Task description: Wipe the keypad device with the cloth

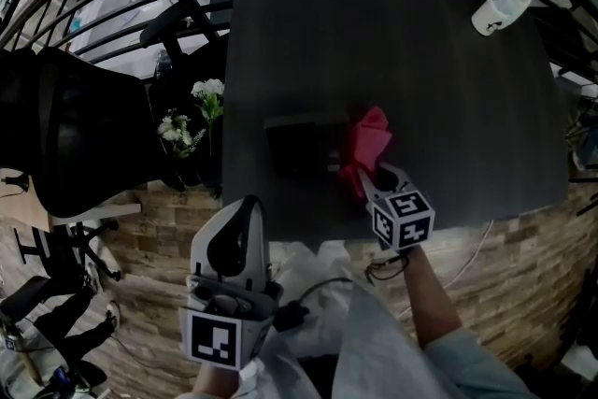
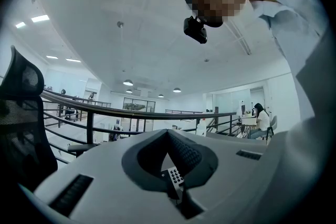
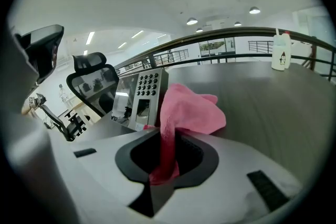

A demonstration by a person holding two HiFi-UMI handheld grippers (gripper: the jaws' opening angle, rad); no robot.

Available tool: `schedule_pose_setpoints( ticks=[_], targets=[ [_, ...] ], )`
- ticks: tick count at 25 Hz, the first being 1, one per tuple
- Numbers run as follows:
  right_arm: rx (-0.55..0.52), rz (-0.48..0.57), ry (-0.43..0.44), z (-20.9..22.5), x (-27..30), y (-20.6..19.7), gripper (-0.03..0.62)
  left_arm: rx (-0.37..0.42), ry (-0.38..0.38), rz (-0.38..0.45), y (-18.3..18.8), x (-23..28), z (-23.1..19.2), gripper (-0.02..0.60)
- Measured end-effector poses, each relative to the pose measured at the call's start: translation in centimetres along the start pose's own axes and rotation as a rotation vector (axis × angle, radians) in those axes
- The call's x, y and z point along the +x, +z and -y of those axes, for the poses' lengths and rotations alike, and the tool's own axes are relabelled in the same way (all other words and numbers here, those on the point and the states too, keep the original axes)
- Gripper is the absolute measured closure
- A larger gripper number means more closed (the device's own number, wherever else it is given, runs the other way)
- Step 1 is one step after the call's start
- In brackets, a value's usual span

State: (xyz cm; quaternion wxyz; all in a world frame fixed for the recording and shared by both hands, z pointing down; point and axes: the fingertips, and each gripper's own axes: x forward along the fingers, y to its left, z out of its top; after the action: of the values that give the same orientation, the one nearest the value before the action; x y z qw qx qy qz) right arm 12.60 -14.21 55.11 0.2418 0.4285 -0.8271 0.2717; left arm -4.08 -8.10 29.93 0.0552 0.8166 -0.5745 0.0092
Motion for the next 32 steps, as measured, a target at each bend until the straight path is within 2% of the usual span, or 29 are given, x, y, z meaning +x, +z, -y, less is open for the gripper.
schedule_pose_setpoints(
  ticks=[10,16,32],
  targets=[
    [0.05,-0.015,0.007,-3.0,-0.7,-2.6,0.539,0.0,-0.028,0.006,-0.3,-0.3,-0.1,0.574],
    [0.062,-0.012,0.043,-5.5,-0.1,-3.2,0.539,-0.002,-0.041,0.017,-0.4,-0.5,-0.1,0.574],
    [-0.077,-0.054,0.238,-15.0,3.6,-1.7,0.539,0.005,0.004,0.016,0.3,-2.4,-2.3,0.574]
  ],
)
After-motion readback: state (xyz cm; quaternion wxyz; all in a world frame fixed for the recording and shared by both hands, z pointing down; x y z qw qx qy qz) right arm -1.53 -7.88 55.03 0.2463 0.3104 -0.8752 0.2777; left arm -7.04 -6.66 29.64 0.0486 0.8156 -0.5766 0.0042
